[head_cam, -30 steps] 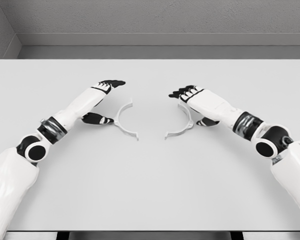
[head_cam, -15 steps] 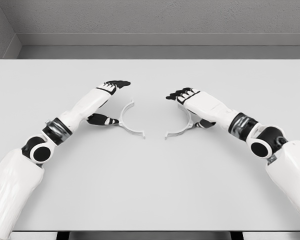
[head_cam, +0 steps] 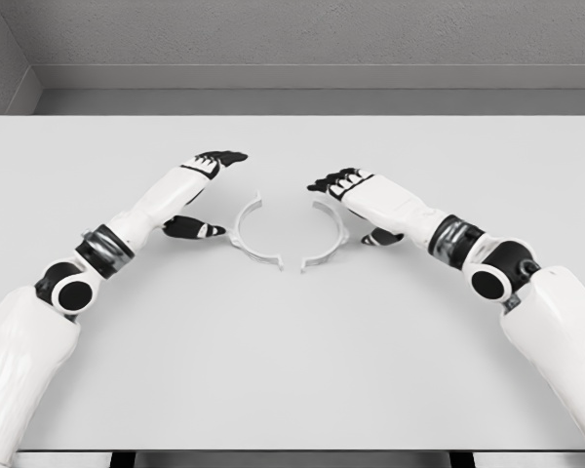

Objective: Assemble PVC drainage pipe clamps

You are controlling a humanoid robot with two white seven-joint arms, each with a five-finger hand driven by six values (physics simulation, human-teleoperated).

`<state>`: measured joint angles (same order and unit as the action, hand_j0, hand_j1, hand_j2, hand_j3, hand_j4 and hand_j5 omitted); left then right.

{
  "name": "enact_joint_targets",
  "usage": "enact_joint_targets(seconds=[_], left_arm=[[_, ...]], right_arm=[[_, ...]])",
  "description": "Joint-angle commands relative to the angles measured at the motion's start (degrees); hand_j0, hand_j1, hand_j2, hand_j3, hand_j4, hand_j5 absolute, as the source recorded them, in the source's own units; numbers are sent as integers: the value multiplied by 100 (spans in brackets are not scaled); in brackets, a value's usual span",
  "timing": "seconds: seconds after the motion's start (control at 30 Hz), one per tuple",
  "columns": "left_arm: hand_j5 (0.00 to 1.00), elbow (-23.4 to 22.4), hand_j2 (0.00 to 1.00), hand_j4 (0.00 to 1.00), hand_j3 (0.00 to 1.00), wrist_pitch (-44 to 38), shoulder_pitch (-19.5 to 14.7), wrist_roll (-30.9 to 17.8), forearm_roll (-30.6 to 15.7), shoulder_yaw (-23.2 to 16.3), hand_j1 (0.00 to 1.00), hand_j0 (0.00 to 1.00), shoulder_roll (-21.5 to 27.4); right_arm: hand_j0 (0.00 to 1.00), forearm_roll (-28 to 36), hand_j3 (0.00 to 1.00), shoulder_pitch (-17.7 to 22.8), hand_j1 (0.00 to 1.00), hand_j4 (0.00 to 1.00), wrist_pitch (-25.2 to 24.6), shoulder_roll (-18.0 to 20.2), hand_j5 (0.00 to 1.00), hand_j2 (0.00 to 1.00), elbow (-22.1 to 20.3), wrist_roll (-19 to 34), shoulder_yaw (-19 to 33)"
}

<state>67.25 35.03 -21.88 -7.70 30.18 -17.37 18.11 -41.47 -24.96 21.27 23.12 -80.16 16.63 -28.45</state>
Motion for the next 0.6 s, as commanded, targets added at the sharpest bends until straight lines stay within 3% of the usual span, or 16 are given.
enact_joint_targets(seconds=[0.0,0.1,0.17,0.2,0.27,0.3,0.4,0.43,0.57], left_arm=[[100,-107,100,100,100,-3,-9,5,-30,-3,100,100,8],[100,-221,100,100,100,-3,-9,5,-30,-29,100,100,-18],[100,-247,100,100,100,-3,-9,-4,-21,-38,100,100,-35],[100,-239,100,100,100,-3,-9,-4,-21,-47,100,100,-44],[100,-239,100,100,100,-3,-9,-4,14,-47,100,100,-71],[100,-239,100,100,100,-3,-9,5,14,-47,100,100,-71],[100,-230,100,100,100,-3,-9,-4,14,-38,100,100,-114],[100,-239,100,100,100,-3,-9,5,14,-47,100,100,-115],[100,-239,100,100,100,-3,-9,5,14,-47,100,100,-132]], right_arm=[[100,25,100,0,100,100,-8,-18,100,100,9,-2,-20],[100,86,100,-123,100,100,0,26,100,100,-79,16,112],[100,139,100,-53,100,100,62,87,100,100,-483,244,1210],[100,279,100,-9,100,100,71,359,100,100,-720,245,1439],[100,702,100,228,100,100,149,896,100,100,-791,210,1500],[100,728,100,404,100,100,334,984,100,100,-800,218,1746],[100,728,100,1177,100,100,1373,1037,100,100,-782,253,3196],[100,728,100,1344,100,100,1373,1037,100,100,-773,288,3548],[100,728,100,1380,100,100,1373,1028,100,100,-765,394,3671]])
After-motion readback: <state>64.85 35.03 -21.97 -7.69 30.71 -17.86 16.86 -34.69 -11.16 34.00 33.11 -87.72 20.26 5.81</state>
